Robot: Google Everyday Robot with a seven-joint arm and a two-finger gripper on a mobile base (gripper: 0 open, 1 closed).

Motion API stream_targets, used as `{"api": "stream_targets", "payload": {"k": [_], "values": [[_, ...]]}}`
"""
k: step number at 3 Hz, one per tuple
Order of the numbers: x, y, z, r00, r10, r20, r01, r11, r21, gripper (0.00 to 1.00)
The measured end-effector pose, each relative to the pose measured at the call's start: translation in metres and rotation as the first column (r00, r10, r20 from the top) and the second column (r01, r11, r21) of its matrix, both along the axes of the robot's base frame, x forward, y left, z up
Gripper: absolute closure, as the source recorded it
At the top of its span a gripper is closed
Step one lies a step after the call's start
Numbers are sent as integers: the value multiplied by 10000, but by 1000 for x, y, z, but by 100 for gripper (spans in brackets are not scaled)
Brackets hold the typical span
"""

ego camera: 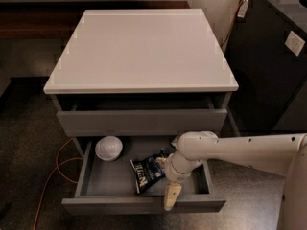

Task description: Pick blue chip bag from middle drawer and place on counter

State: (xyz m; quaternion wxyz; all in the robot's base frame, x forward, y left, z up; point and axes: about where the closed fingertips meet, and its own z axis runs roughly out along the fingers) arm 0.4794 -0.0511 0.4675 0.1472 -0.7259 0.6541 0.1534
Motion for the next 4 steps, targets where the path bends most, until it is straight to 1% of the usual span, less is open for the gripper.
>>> {"api": "stream_targets", "payload": {"k": [1, 2, 3, 4], "values": [[20, 2, 14, 9999, -79, 87, 78, 10000, 61, 0], [45, -1, 19, 9996, -176, 238, 178, 9998, -94, 0], [73, -6, 4, 9996, -151, 256, 163, 9987, -484, 0], [96, -8, -21, 9991, -48, 412, 92, 9941, -1079, 0]]}}
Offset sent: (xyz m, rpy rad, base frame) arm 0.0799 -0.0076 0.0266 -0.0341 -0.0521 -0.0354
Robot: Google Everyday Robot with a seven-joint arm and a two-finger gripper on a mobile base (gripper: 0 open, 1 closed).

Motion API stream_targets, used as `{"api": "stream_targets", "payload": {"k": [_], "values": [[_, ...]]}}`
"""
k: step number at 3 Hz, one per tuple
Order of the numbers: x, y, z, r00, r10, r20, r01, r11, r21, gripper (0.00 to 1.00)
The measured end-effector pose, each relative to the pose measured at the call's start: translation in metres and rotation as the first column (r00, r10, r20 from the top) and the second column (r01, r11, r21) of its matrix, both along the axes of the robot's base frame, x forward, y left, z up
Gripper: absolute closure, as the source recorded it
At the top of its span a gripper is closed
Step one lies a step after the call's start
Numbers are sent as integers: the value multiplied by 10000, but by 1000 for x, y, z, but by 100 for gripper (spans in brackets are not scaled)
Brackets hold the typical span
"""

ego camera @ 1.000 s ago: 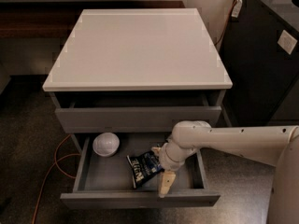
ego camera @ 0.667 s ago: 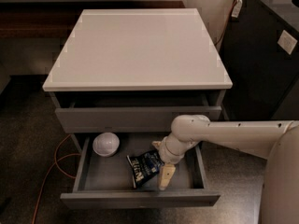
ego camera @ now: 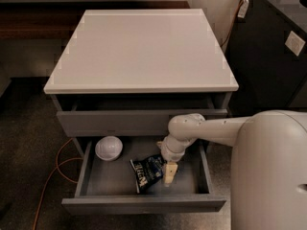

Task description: Pick blue chip bag from middle drawer and place on counter

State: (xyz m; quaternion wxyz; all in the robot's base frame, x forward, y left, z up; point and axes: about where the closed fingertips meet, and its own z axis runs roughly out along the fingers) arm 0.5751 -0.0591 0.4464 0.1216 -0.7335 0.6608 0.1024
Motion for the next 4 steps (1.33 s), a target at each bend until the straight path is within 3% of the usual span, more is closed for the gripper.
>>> {"api": "stream_targets", "payload": {"k": [1, 3, 4], "values": [[11, -1, -17, 9999, 24, 156, -18, 9992, -396, 0], [26, 16, -47, 9924, 34, 1232, 118, 9923, -1230, 0], [25, 16, -47, 9924, -54, 1229, 200, 9928, -1181, 0]]}}
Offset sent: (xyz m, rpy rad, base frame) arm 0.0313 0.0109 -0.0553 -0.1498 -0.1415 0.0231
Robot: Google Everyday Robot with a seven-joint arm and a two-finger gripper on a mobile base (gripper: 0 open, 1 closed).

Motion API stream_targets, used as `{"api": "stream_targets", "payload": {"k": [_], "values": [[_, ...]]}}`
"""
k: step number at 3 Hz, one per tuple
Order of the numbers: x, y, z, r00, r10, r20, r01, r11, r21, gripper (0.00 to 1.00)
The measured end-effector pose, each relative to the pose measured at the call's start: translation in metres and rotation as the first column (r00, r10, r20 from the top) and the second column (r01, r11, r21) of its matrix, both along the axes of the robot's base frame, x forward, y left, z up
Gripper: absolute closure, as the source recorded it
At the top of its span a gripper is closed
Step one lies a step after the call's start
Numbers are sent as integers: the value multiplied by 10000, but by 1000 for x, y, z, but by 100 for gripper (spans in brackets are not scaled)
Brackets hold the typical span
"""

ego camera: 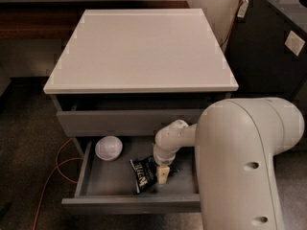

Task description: Pick blue chip bag from middle drawer and place on counter

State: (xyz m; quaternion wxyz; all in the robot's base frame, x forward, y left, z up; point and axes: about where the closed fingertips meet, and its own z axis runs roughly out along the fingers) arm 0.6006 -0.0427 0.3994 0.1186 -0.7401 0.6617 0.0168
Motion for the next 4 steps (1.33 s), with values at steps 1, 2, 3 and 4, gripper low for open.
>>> {"api": "stream_targets", "payload": {"k": [1, 2, 3, 4], "values": [[-5, 13, -12, 9996, -291, -61, 292, 9994, 193, 0], [-5, 22, -19, 9997, -260, 27, 260, 9996, 66, 0], [-6, 24, -28, 9992, -387, -67, 386, 9992, -109, 18], [-11, 24, -29, 9974, -718, -106, 719, 9974, 59, 49]]}}
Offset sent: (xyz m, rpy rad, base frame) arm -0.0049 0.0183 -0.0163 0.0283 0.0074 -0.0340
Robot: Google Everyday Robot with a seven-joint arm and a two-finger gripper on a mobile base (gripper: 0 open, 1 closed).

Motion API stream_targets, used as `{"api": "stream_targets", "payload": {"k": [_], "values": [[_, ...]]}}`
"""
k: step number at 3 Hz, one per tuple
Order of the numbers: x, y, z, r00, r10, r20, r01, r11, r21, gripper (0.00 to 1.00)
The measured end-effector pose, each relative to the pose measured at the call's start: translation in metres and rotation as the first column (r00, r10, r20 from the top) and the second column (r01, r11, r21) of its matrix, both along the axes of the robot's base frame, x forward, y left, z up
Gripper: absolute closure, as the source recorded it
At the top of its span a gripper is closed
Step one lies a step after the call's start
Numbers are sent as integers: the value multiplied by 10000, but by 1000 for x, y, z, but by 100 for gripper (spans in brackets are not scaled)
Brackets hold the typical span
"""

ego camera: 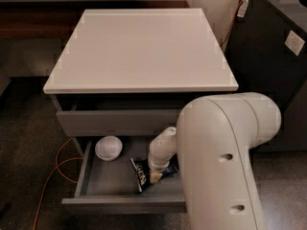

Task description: Pick blue chip bag from middle drawer and place on counter

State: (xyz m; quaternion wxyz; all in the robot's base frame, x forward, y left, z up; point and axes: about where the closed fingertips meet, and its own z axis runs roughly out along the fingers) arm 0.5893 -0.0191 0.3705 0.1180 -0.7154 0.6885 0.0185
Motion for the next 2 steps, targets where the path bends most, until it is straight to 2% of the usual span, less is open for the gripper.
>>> {"api": "stream_targets", "payload": {"k": [1, 2], "values": [[-6, -3, 13, 9992, -342, 197, 332, 9982, 493, 81], [-13, -3, 39, 9970, -477, 608, 420, 9950, 907, 100]]}}
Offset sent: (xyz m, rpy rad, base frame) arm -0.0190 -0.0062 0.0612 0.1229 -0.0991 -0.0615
